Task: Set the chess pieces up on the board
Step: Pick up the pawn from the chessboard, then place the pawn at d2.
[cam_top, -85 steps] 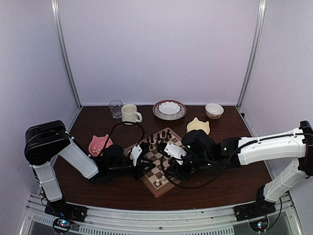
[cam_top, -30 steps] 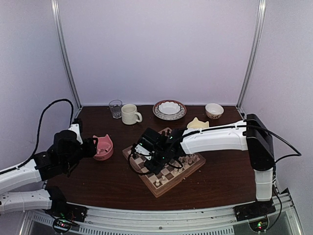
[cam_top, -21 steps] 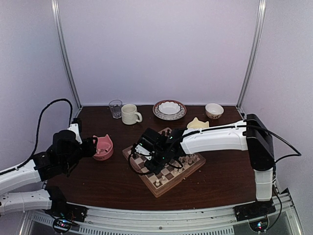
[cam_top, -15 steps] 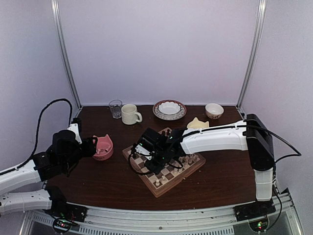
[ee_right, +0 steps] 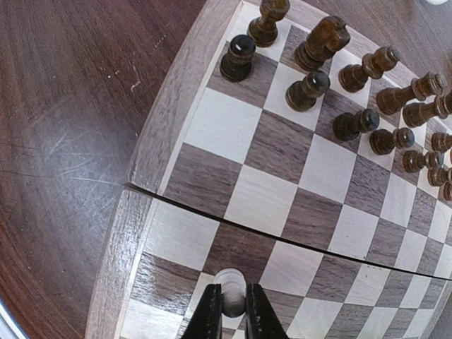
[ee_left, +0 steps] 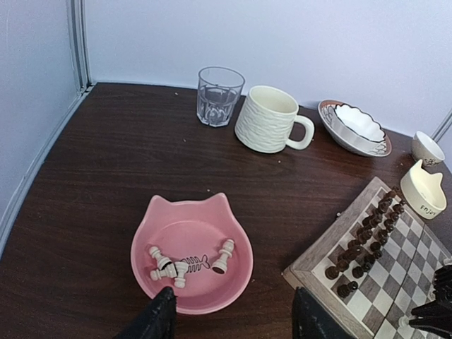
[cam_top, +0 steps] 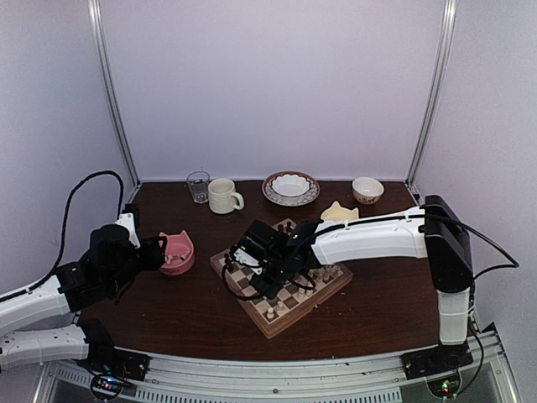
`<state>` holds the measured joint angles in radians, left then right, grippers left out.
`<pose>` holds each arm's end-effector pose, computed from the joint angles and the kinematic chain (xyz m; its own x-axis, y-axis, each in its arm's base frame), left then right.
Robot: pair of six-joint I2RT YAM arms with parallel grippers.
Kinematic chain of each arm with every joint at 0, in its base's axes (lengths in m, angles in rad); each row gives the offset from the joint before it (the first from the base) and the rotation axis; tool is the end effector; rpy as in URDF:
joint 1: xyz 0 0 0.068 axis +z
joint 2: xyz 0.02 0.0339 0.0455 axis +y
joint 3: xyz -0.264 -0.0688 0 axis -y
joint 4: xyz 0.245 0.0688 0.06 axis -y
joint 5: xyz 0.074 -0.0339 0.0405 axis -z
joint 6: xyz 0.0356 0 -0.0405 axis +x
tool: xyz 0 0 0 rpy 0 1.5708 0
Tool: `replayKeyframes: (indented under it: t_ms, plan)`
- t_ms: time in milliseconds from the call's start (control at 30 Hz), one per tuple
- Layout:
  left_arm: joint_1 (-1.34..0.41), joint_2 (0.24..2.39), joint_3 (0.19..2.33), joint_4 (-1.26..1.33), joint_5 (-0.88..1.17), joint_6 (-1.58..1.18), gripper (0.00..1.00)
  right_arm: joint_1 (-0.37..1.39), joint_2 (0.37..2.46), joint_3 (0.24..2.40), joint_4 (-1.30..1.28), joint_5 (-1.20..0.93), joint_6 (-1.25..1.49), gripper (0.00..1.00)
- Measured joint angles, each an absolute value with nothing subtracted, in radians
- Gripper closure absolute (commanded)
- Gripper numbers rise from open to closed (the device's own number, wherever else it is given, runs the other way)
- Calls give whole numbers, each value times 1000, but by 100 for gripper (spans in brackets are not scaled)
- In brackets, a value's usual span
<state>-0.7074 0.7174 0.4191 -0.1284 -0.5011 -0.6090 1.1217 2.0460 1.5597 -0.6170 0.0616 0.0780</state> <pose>0.1393 -0.0966 0.2289 -0.3939 -0.3233 -0.8604 0.0149 0.9337 -0.3577 0.1907 0.3907 0.1890 -0.4555 -0.7660 -0.4536 -0.8542 0.5196 -0.0197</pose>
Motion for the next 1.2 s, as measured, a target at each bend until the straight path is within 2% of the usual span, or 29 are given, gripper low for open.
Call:
replayKeyframes:
  t_ms: [433,1200]
  plan:
    - [-707,720,419,-128,-499,-609,43,1118,1950,1455,-619,109,78,88]
    - [-707,759,419,-106,-484,-609,43,1082,1928,1431,-709,105,78,87]
